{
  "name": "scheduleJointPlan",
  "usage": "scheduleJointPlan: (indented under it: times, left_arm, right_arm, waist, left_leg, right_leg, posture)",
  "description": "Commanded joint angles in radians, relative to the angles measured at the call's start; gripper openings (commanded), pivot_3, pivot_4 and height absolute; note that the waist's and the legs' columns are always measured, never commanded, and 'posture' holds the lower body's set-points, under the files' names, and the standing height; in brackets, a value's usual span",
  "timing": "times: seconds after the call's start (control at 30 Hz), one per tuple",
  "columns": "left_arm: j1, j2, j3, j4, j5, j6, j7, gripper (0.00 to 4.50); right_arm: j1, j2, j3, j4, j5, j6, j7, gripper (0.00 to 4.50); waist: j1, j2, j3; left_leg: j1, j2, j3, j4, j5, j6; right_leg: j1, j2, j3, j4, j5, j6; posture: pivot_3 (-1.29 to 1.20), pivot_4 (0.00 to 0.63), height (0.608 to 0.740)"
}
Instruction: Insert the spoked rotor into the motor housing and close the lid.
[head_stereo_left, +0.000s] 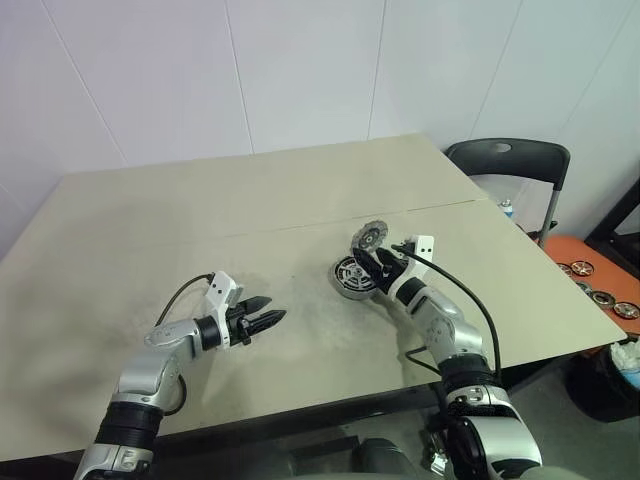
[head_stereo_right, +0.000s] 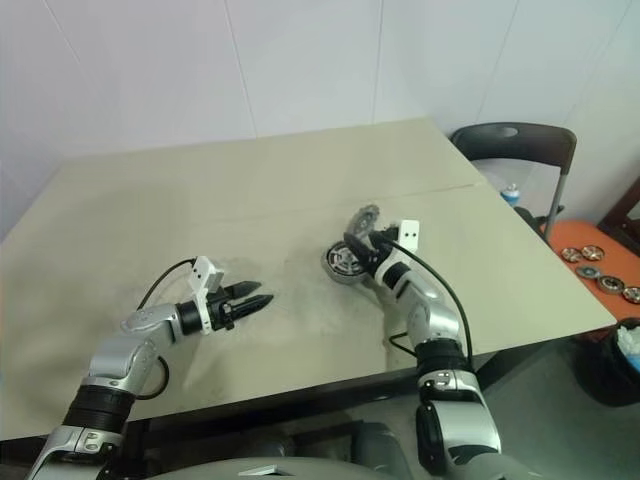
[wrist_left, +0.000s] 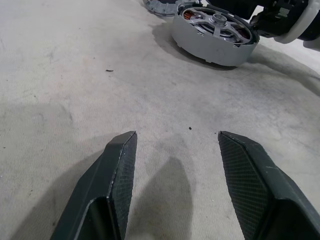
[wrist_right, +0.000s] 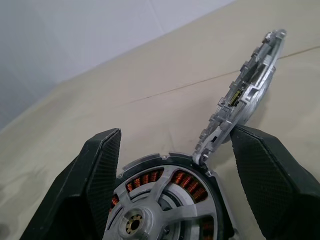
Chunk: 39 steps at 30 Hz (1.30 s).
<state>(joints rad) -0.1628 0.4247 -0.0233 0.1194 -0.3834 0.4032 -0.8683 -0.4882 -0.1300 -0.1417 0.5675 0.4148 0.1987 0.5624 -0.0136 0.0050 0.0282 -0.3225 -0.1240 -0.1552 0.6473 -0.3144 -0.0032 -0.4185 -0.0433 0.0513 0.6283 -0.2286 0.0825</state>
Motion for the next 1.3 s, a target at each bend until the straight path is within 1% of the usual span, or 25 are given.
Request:
scheduleJointPlan:
  times: [0.03, 0.1, 0.2, 0.3, 0.4, 0.57, 0.63, 0.73, 0.83, 0.97, 1.07, 1.17, 1.3]
  left_arm:
    - [-0.013, -0.002, 0.008, -0.008, 0.001, -0.02, -0.003, 2.75]
    - [-0.014, -0.003, 0.007, -0.007, 0.002, -0.019, -0.004, 2.75]
    - [-0.012, -0.003, 0.005, -0.008, 0.003, -0.018, -0.006, 2.75]
    - [-0.013, -0.001, 0.003, -0.008, 0.002, -0.016, -0.01, 2.75]
    - [-0.018, 0.001, 0.005, -0.01, -0.004, -0.015, -0.023, 2.75]
    - [-0.02, 0.002, 0.024, -0.04, -0.038, -0.018, -0.065, 2.75]
    - [-0.018, 0.002, 0.031, -0.046, -0.044, -0.022, -0.067, 2.75]
    - [-0.017, 0.003, 0.035, -0.049, -0.046, -0.024, -0.065, 2.75]
    - [-0.013, 0.002, 0.039, -0.046, -0.045, -0.027, -0.058, 2.75]
    - [-0.003, 0.002, 0.043, -0.046, -0.044, -0.03, -0.049, 2.75]
    - [0.001, 0.001, 0.046, -0.05, -0.044, -0.03, -0.042, 2.75]
    - [0.004, 0.001, 0.047, -0.053, -0.046, -0.031, -0.036, 2.75]
    - [0.006, 0.003, 0.047, -0.054, -0.047, -0.033, -0.032, 2.75]
  right_arm:
    - [-0.05, -0.021, 0.004, -0.013, 0.008, 0.037, 0.054, 3.59]
    - [-0.068, -0.037, -0.033, -0.019, 0.072, 0.116, 0.105, 3.59]
    - [-0.078, -0.082, -0.043, -0.059, 0.123, 0.217, 0.197, 3.59]
    - [-0.073, -0.135, -0.024, -0.145, 0.172, 0.32, 0.3, 3.59]
    - [-0.069, -0.183, 0.013, -0.207, 0.161, 0.355, 0.361, 3.59]
    - [-0.102, -0.262, 0.112, -0.23, 0.017, 0.269, 0.373, 3.59]
    - [-0.115, -0.292, 0.161, -0.265, -0.031, 0.232, 0.404, 3.59]
    - [-0.13, -0.338, 0.225, -0.334, -0.067, 0.217, 0.474, 3.59]
    - [-0.154, -0.417, 0.323, -0.392, -0.152, 0.17, 0.568, 3.59]
    - [-0.174, -0.497, 0.394, -0.447, -0.179, 0.194, 0.679, 3.59]
    - [-0.18, -0.512, 0.442, -0.412, -0.255, 0.155, 0.671, 3.59]
    - [-0.176, -0.502, 0.481, -0.336, -0.344, 0.084, 0.626, 3.59]
    - [-0.166, -0.489, 0.509, -0.263, -0.414, 0.026, 0.586, 3.59]
  waist:
    - [0.0, 0.0, 0.0]
    - [0.0, 0.0, 0.0]
    - [0.001, 0.0, 0.0]
    - [0.002, 0.0, 0.0]
    - [0.002, 0.0, 0.0]
    - [0.003, 0.0, 0.0]
    - [0.003, -0.001, 0.0]
    - [0.004, -0.001, 0.001]
    - [0.005, -0.001, 0.001]
    - [0.009, -0.003, 0.001]
    - [0.019, -0.005, 0.002]
    - [0.028, -0.005, 0.002]
    - [0.031, -0.006, 0.002]
  left_leg:
    - [0.0, 0.0, 0.0, 0.0, 0.0, 0.0]
    - [0.0, 0.0, 0.0, 0.0, 0.0, 0.0]
    - [0.0, 0.0, 0.0, 0.0, 0.0, 0.0]
    - [-0.001, 0.0, 0.0, 0.0, 0.0, 0.0]
    - [-0.002, 0.0, 0.0, 0.0, 0.0, 0.0]
    - [-0.001, 0.0, 0.0, 0.001, 0.0, 0.0]
    - [-0.001, 0.0, 0.0, 0.001, 0.0, 0.0]
    - [-0.002, 0.0, 0.0, 0.0, 0.0, 0.0]
    - [-0.003, 0.0, 0.0, 0.001, 0.0, 0.001]
    - [-0.004, 0.0, 0.0, 0.001, -0.001, 0.001]
    - [-0.004, 0.0, 0.0, 0.001, -0.001, 0.001]
    - [-0.004, 0.0, 0.0, 0.001, -0.001, 0.001]
    - [-0.007, 0.0, 0.0, 0.001, 0.0, 0.001]
  right_leg:
    - [0.0, 0.0, 0.0, 0.0, 0.0, 0.0]
    - [0.0, 0.0, 0.0, 0.0, 0.0, 0.0]
    - [0.0, 0.0, 0.0, 0.0, 0.0, 0.0]
    - [0.0, 0.0, 0.0, -0.001, 0.0, 0.0]
    - [-0.001, 0.0, 0.0, -0.001, 0.0, 0.0]
    - [0.0, -0.001, 0.0, -0.001, 0.0, 0.0]
    - [0.0, -0.001, 0.0, -0.001, 0.0, 0.0]
    - [-0.001, -0.001, 0.0, -0.002, 0.0, 0.0]
    - [-0.001, -0.001, 0.0, -0.002, 0.0, 0.0]
    - [-0.001, -0.001, -0.001, -0.003, 0.0, 0.0]
    - [-0.001, -0.001, -0.001, -0.003, 0.0, 0.0]
    - [-0.002, -0.001, -0.001, -0.003, 0.0, 0.0]
    - [-0.005, -0.001, -0.001, -0.003, 0.0, 0.0]
  posture:
    - [0.0, 0.0, 0.74]
    - [0.0, 0.0, 0.74]
    - [0.0, 0.0, 0.74]
    - [0.0, 0.0, 0.74]
    - [0.0, 0.0, 0.74]
    - [0.0, 0.0, 0.74]
    - [0.0, 0.0, 0.74]
    - [0.0, 0.0, 0.74]
    - [0.0, 0.0, 0.74]
    - [0.0, 0.0, 0.74]
    - [0.0, 0.0, 0.74]
    - [0.0, 0.0, 0.74]
    - [0.0, 0.0, 0.74]
